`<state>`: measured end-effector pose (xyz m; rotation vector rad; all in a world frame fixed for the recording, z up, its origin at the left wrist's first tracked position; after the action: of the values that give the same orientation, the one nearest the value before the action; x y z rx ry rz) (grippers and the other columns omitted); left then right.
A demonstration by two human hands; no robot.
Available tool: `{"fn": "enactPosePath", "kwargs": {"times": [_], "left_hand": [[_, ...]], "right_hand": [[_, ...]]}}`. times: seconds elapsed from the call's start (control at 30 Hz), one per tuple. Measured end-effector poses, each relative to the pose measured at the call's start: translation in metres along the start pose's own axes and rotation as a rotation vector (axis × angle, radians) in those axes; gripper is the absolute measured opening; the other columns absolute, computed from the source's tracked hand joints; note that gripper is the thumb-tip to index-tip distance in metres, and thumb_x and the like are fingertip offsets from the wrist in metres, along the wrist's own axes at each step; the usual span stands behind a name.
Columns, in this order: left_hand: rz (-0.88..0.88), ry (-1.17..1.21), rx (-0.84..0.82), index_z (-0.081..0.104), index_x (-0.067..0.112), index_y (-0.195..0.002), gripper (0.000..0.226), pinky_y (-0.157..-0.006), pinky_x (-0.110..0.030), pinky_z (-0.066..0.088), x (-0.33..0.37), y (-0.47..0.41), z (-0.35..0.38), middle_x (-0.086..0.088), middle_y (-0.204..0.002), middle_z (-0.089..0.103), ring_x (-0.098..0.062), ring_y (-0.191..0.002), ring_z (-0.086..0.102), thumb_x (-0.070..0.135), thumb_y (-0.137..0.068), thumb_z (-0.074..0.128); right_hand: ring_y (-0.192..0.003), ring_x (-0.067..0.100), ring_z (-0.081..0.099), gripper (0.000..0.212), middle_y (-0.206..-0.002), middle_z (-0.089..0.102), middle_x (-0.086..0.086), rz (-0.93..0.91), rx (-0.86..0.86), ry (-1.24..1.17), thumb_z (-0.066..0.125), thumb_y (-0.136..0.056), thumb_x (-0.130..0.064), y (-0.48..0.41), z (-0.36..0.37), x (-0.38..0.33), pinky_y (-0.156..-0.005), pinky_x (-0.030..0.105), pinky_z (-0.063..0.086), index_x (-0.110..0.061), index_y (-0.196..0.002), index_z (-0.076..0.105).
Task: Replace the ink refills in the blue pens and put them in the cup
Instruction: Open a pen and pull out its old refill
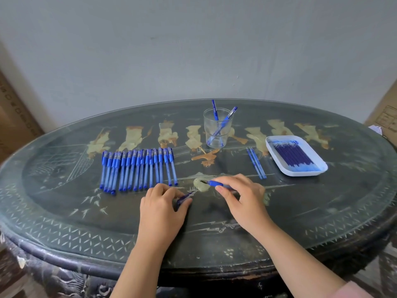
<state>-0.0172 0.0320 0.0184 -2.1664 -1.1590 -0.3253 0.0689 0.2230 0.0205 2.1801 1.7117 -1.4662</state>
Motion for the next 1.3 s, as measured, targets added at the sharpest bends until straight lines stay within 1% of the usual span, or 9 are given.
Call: {"fn": "enactPosePath", "kwargs": {"times": [0.2, 0.37, 0.53, 0.73, 0.9, 1.03, 1.13, 1.23, 1.3], "left_hand": [[-0.045, 0.046, -0.023, 0.074, 0.026, -0.095, 0.025, -0.075, -0.043, 0.05, -0.002, -0.002, 0.002, 0.01, -0.079, 0.057, -0.019, -0.077, 0.055, 0.042, -0.076, 0.079], [-0.046, 0.048, -0.028, 0.07, 0.023, -0.107, 0.04, -0.083, -0.034, 0.041, 0.0, -0.001, 0.003, 0.01, -0.095, 0.062, -0.018, -0.092, 0.056, 0.049, -0.076, 0.075], [0.222, 0.203, -0.009, 0.065, 0.028, -0.119, 0.042, -0.088, -0.037, 0.048, 0.027, 0.0, -0.003, 0.021, -0.107, 0.064, -0.007, -0.099, 0.057, 0.051, -0.084, 0.063], [0.314, 0.219, 0.019, 0.069, 0.02, -0.093, 0.015, -0.075, -0.04, 0.051, 0.037, -0.001, 0.001, 0.019, -0.089, 0.063, -0.007, -0.085, 0.055, 0.015, -0.081, 0.076], [0.302, 0.207, 0.076, 0.063, 0.012, -0.077, 0.034, -0.061, -0.039, 0.052, 0.041, -0.002, -0.005, 0.014, -0.073, 0.052, -0.013, -0.068, 0.051, 0.041, -0.093, 0.053], [0.178, 0.248, 0.005, 0.067, 0.019, -0.108, 0.059, -0.082, -0.038, 0.052, 0.033, -0.002, -0.003, 0.018, -0.094, 0.064, -0.005, -0.086, 0.056, 0.068, -0.092, 0.038], [0.188, 0.315, -0.076, 0.046, 0.029, -0.137, 0.06, -0.096, -0.021, 0.039, 0.035, 0.0, 0.0, 0.022, -0.116, 0.059, -0.003, -0.1, 0.055, 0.052, -0.085, 0.067], [0.278, 0.288, -0.028, 0.058, 0.03, -0.118, 0.032, -0.087, -0.032, 0.049, 0.042, 0.001, -0.004, 0.024, -0.105, 0.06, -0.004, -0.091, 0.055, 0.023, -0.089, 0.069], [0.27, 0.255, 0.032, 0.067, 0.02, -0.099, 0.019, -0.076, -0.04, 0.052, 0.041, -0.001, -0.008, 0.019, -0.092, 0.063, -0.006, -0.083, 0.055, 0.036, -0.096, 0.056]], "right_hand": [[-0.092, -0.002, 0.054, 0.02, -0.093, 0.061, -0.019, 0.009, -0.044, 0.169, 0.051, -0.09, -0.046, 0.003, 0.006, 0.001, -0.083, 0.034, 0.023, -0.047, -0.104, 0.066], [-0.088, 0.003, 0.055, 0.016, -0.094, 0.061, -0.019, 0.011, -0.036, 0.188, 0.056, -0.093, -0.037, 0.005, 0.002, 0.001, -0.082, 0.036, 0.025, -0.043, -0.103, 0.067], [-0.086, 0.008, 0.056, 0.017, -0.089, 0.059, -0.018, -0.022, -0.066, 0.172, 0.053, -0.091, -0.036, 0.007, 0.002, -0.002, -0.081, 0.037, 0.029, -0.04, -0.101, 0.066], [-0.092, 0.005, 0.051, 0.034, -0.094, 0.055, -0.019, -0.104, -0.156, 0.188, 0.039, -0.092, -0.05, 0.009, 0.01, -0.007, -0.08, 0.033, 0.025, -0.037, -0.105, 0.067], [-0.091, 0.006, 0.05, 0.028, -0.09, 0.055, -0.018, -0.152, -0.136, 0.183, 0.041, -0.094, -0.046, 0.01, 0.01, -0.013, -0.078, 0.034, 0.031, -0.036, -0.103, 0.065], [-0.088, 0.007, 0.055, 0.021, -0.091, 0.062, -0.016, -0.127, -0.06, 0.117, 0.044, -0.094, -0.043, 0.008, 0.004, -0.012, -0.077, 0.029, 0.031, -0.038, -0.102, 0.063], [-0.086, 0.009, 0.057, 0.018, -0.091, 0.063, -0.015, -0.108, -0.032, 0.088, 0.045, -0.094, -0.043, 0.008, 0.002, -0.01, -0.082, 0.024, 0.029, -0.037, -0.102, 0.06], [-0.085, 0.006, 0.052, 0.02, -0.087, 0.058, -0.019, -0.127, -0.039, 0.109, 0.045, -0.093, -0.042, 0.008, 0.004, -0.011, -0.083, 0.023, 0.028, -0.035, -0.101, 0.063], [-0.086, 0.003, 0.049, 0.025, -0.087, 0.058, -0.017, -0.144, -0.054, 0.125, 0.044, -0.094, -0.042, 0.009, 0.005, -0.013, -0.08, 0.024, 0.029, -0.032, -0.101, 0.066]]}}
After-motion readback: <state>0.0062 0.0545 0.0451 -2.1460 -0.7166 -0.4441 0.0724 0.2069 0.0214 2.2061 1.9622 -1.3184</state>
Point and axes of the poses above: each hand's wrist, its own y-axis away from the middle knuckle, its own z-axis out of the palm, x = y × z, the point moved 6 cm from there along -y, towards the middle knuckle
